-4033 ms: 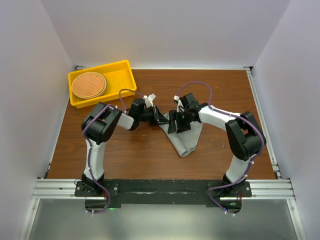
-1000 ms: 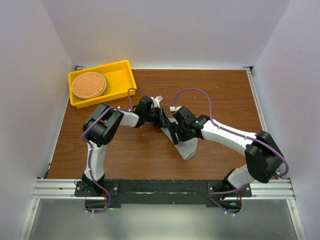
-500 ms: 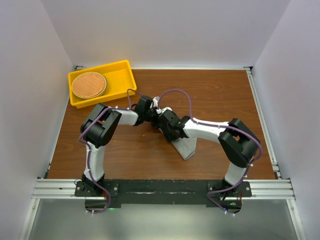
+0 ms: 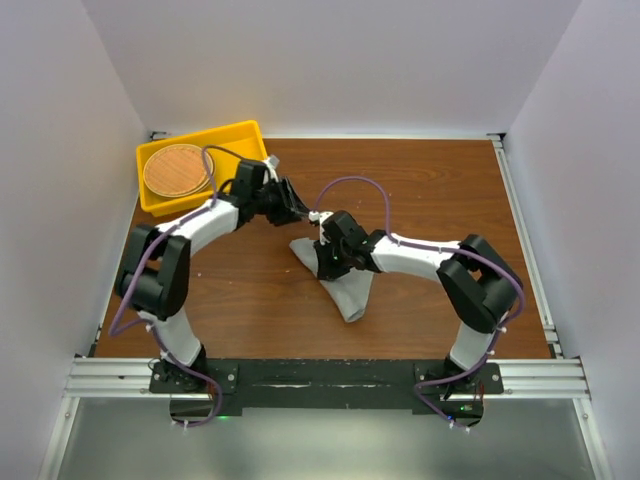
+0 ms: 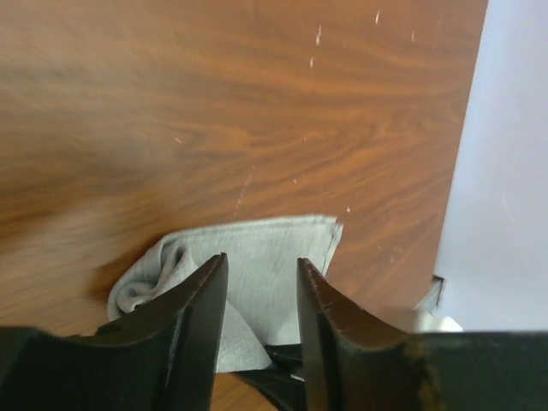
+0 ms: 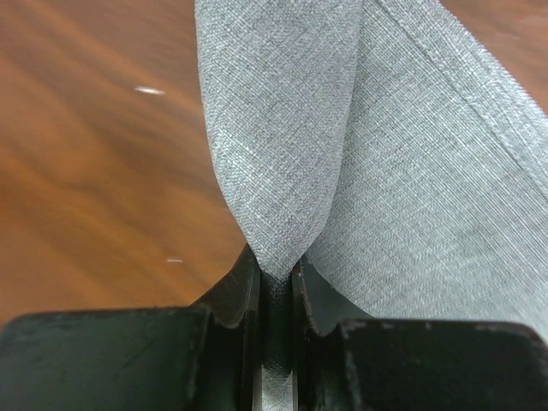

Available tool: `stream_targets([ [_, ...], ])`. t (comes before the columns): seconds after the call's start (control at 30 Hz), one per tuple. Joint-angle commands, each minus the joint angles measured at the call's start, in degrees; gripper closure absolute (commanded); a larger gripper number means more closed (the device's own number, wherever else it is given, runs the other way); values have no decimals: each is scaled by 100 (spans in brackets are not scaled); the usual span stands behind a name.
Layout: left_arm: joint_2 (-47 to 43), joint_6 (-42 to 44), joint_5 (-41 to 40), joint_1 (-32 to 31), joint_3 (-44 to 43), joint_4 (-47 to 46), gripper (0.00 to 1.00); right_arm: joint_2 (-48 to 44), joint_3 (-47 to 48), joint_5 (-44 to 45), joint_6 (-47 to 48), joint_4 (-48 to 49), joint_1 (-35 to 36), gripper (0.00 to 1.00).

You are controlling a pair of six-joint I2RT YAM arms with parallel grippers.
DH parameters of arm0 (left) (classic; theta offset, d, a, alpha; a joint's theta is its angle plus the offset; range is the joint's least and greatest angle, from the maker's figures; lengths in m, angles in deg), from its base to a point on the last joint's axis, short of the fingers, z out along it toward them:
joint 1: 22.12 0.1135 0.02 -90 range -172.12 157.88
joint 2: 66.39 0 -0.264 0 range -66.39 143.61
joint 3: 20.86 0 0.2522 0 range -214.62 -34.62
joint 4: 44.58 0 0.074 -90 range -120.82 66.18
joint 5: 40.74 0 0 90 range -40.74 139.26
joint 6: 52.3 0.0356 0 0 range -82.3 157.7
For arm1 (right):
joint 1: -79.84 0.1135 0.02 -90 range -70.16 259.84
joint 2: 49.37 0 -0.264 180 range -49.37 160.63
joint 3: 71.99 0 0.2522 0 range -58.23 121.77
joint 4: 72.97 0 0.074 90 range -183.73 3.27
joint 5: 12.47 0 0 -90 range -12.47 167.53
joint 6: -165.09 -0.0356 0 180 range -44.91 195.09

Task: Fold the napkin, place the utensils inside, and roll it up
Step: Roll the napkin with the utensil

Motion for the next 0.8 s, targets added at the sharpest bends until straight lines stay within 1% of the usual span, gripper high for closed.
stream_targets([
  [0.0,-722,606,-855,78,-279,1116,38,202,-280,-2224,-818,1254,-367,100],
  [0.03,-844,598,-980,78,-315,1336,29,280,-351,-2496,-1150,1571,-446,100],
  [0.07,-889,546,-1085,78,-324,1790,28,307,-482,-2786,-1319,1940,-578,100],
  [0.1,-959,467,-1304,69,-367,2039,26,351,-536,-2946,-1477,2126,-631,100],
  [0.13,-986,310,-1419,52,-359,2485,26,456,-597,-3078,-1775,2311,-684,100],
  [0.17,-1003,221,-1612,-18,-350,2681,26,509,-763,-3279,-1952,2730,-797,100],
  [0.2,-1021,55,-1683,-71,-350,2883,26,579,-860,-3412,-2345,2987,-859,100],
  [0.23,-1021,-43,-1736,-211,-350,3215,27,710,-975,-3552,-2549,3294,-965,100],
  [0.27,-995,-174,-1824,-282,-342,3367,27,773,-1158,-3676,-2708,3758,-1000,100],
  [0.3,-917,-489,-1799,-352,-315,3481,28,825,-1239,-3694,-2883,3893,-1027,100],
  [0.33,-872,-631,-1720,-509,-263,3491,28,896,-1300,-3712,-2876,3973,-1062,100],
  [0.4,-636,-964,-1614,-668,-315,3552,29,914,-1283,-3668,-2606,3738,-1062,100],
  [0.47,-364,-1106,-1745,-870,-577,3640,30,905,-1275,-3677,-2473,3561,-1054,100],
  [0.53,-213,-1387,-1885,-959,-823,3790,29,905,-1152,-3598,-2130,3185,-1053,100],
  [0.67,208,-1993,-1886,-994,-948,3939,29,914,-985,-3536,-1734,2797,-1062,100],
  [0.77,506,-2205,-2061,-1029,-1158,4123,30,949,-844,-3536,-1453,2515,-1054,100],
])
